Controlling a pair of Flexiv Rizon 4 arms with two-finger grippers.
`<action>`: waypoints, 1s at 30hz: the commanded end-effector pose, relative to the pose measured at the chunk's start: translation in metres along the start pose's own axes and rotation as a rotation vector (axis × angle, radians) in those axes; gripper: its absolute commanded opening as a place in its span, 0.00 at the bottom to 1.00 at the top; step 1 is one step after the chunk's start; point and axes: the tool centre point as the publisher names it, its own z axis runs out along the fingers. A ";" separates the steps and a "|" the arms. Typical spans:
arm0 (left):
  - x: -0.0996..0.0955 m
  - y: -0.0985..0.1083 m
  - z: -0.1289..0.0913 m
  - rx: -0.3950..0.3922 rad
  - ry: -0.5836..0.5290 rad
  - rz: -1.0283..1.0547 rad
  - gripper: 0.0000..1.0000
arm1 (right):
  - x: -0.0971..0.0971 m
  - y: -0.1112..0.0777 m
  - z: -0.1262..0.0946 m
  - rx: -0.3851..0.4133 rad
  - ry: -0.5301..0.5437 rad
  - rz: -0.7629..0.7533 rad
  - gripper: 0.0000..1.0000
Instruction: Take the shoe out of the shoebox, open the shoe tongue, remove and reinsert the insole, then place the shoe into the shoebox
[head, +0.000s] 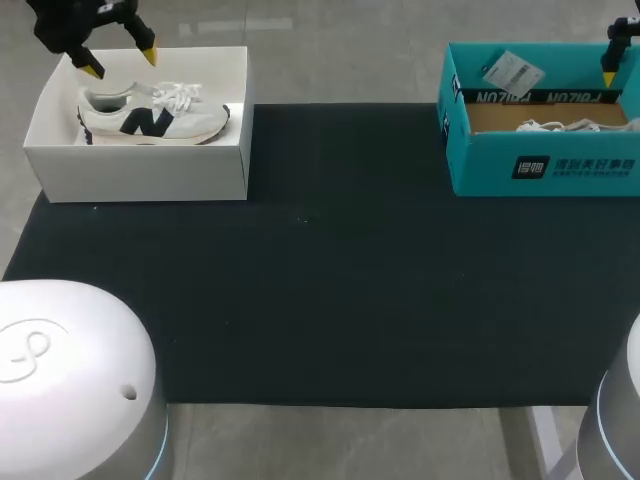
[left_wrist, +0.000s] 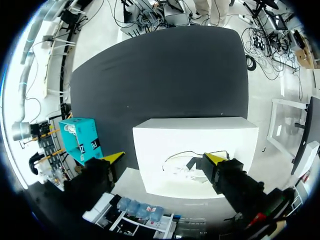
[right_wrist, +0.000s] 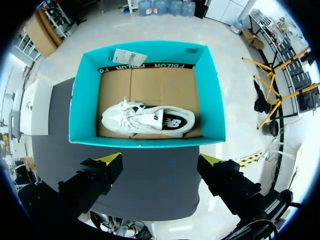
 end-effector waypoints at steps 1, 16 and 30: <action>0.016 0.027 0.013 -0.001 0.039 -0.003 1.00 | 0.000 0.000 0.000 -0.001 0.001 0.000 1.00; 0.120 0.100 0.049 0.026 0.232 -0.052 1.00 | 0.000 0.000 0.000 -0.001 0.001 0.000 1.00; 0.186 0.136 0.099 0.080 0.317 -0.064 1.00 | 0.000 0.000 0.000 -0.001 0.001 0.000 1.00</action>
